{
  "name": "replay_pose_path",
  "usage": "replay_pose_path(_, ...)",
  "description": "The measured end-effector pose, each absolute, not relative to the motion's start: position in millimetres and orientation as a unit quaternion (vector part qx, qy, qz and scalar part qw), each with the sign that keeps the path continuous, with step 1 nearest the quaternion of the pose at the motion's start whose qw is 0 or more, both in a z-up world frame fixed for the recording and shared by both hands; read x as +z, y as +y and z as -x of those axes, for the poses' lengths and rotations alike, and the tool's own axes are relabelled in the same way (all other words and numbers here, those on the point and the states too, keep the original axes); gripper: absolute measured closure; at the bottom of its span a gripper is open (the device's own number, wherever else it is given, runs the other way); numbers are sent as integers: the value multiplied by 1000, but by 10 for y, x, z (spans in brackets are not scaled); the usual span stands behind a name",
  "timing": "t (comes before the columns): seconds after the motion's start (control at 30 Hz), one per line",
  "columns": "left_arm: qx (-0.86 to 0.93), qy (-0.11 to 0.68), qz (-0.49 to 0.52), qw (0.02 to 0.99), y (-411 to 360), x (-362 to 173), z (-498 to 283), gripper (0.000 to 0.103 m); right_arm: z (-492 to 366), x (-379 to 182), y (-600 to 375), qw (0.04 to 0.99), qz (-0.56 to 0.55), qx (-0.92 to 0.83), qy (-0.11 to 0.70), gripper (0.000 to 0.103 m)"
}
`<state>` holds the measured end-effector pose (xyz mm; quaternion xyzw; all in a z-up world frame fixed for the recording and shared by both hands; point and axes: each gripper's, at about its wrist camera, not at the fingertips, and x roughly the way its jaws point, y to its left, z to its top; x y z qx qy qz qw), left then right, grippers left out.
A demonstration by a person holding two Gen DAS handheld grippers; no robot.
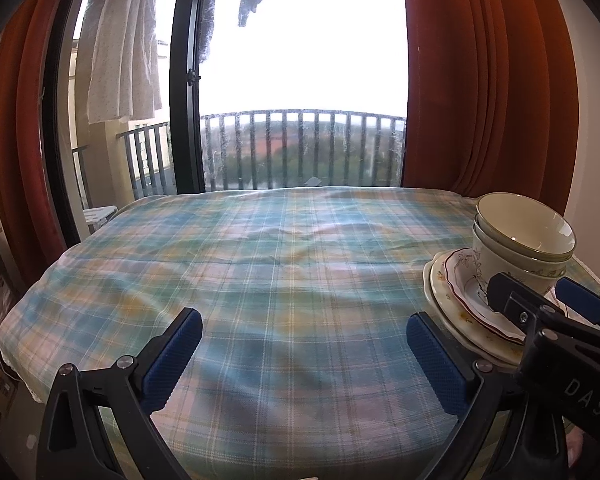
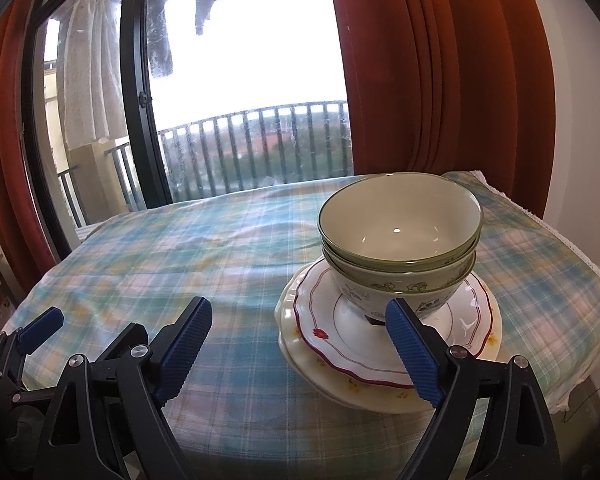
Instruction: Organize plates and bowls
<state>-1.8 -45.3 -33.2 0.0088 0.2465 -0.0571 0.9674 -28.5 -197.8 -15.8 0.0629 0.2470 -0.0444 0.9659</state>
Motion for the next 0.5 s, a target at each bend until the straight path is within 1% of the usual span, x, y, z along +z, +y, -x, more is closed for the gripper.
replay_pose_path(0.5,-48,246,-2,968,-414,-340,-17,0,318,-152,-2030,965,-69,-56,248,9)
